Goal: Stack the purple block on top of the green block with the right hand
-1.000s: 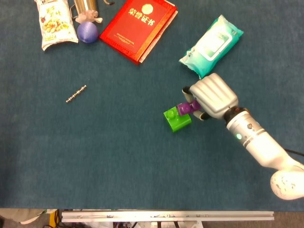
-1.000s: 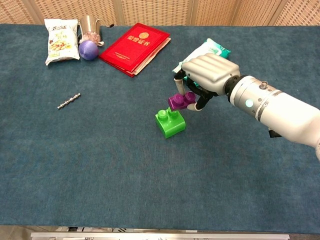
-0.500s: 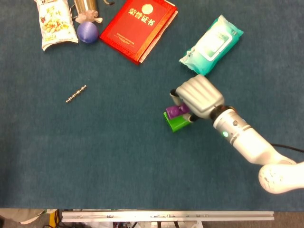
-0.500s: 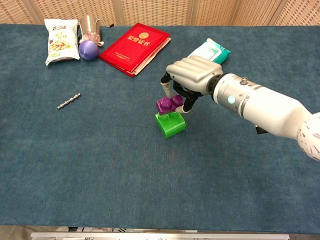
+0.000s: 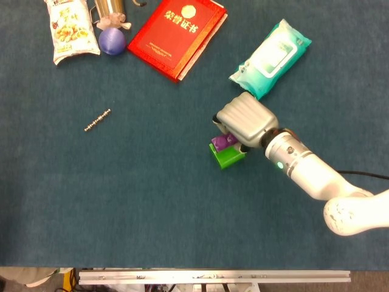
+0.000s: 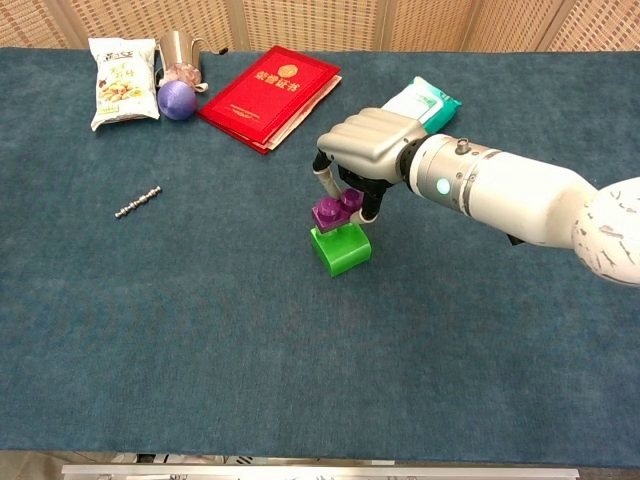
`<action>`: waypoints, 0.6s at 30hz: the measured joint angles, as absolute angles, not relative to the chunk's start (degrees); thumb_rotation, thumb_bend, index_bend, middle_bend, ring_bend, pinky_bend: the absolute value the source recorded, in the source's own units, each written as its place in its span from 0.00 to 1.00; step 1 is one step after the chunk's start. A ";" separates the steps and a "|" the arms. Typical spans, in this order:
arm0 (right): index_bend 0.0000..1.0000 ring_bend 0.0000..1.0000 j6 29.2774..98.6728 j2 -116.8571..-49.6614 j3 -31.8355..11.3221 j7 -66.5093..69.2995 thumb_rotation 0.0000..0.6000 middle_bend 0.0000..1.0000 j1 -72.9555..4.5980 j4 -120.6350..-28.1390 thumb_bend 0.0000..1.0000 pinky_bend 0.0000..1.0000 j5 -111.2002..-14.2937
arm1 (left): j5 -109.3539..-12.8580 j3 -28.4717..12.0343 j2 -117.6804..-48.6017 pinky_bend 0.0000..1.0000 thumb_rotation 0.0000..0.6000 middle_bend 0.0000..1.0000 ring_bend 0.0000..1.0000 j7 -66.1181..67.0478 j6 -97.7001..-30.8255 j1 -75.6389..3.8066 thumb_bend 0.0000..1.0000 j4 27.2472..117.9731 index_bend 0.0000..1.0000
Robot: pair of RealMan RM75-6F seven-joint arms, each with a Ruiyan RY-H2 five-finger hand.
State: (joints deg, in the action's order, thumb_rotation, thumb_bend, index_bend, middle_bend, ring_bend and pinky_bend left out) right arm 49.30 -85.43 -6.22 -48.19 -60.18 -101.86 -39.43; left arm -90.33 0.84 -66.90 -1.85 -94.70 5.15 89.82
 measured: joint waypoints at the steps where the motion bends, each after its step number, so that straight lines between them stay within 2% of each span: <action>1: 0.70 0.93 49.27 -85.50 -5.98 -47.97 1.00 0.87 -60.32 -101.65 0.27 1.00 -39.51 | -90.28 0.83 -66.90 0.09 1.00 0.24 0.19 -1.84 -94.67 5.16 0.29 89.83 0.24; 18: 0.70 0.93 49.60 -86.51 -2.87 -46.87 1.00 0.87 -63.52 -99.64 0.27 1.00 -39.33 | -89.82 0.70 -67.18 0.09 1.00 0.24 0.19 -1.93 -94.60 5.39 0.29 89.50 0.24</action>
State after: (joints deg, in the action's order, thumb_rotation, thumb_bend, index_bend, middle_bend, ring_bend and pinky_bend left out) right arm 49.60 -86.51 -2.87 -46.87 -63.52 -99.64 -39.33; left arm -89.82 0.70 -67.18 -1.93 -94.60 5.39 89.50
